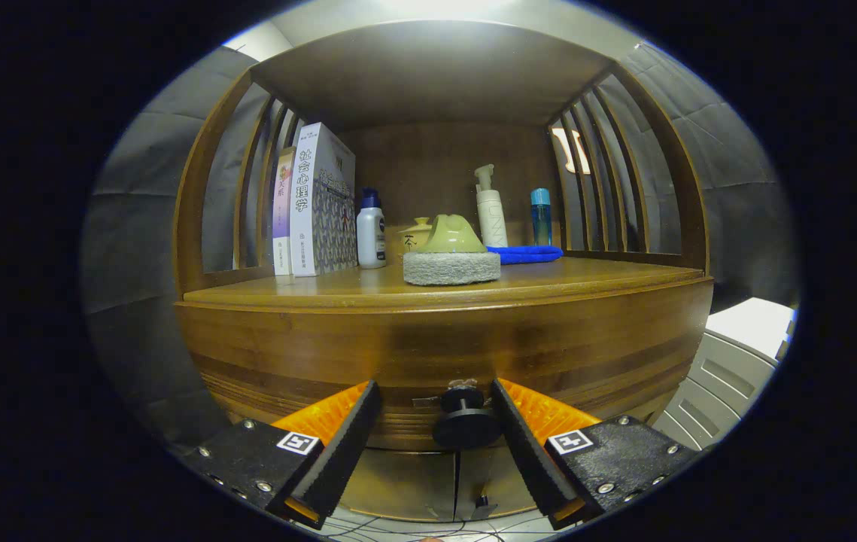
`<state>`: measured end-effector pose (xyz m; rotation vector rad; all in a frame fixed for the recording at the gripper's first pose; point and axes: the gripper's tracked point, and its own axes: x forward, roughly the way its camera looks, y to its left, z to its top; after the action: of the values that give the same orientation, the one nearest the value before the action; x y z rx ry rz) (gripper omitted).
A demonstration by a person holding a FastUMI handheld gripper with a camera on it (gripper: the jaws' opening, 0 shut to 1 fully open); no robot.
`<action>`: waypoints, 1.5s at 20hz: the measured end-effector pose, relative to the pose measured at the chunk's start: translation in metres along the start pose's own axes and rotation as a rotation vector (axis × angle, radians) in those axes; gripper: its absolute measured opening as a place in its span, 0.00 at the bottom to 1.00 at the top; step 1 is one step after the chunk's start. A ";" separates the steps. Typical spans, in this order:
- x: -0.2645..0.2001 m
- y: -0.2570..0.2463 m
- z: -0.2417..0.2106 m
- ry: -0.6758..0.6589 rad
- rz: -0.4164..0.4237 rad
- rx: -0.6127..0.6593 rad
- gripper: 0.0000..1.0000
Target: Pull open the drawer, take out the items inside it, and place them on the countertop above the cabinet.
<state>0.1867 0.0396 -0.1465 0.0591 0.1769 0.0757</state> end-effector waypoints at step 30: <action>-0.247 0.033 0.157 -0.213 -0.017 -0.062 0.94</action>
<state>-0.0306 0.0442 0.0527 0.0036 -0.0373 0.0573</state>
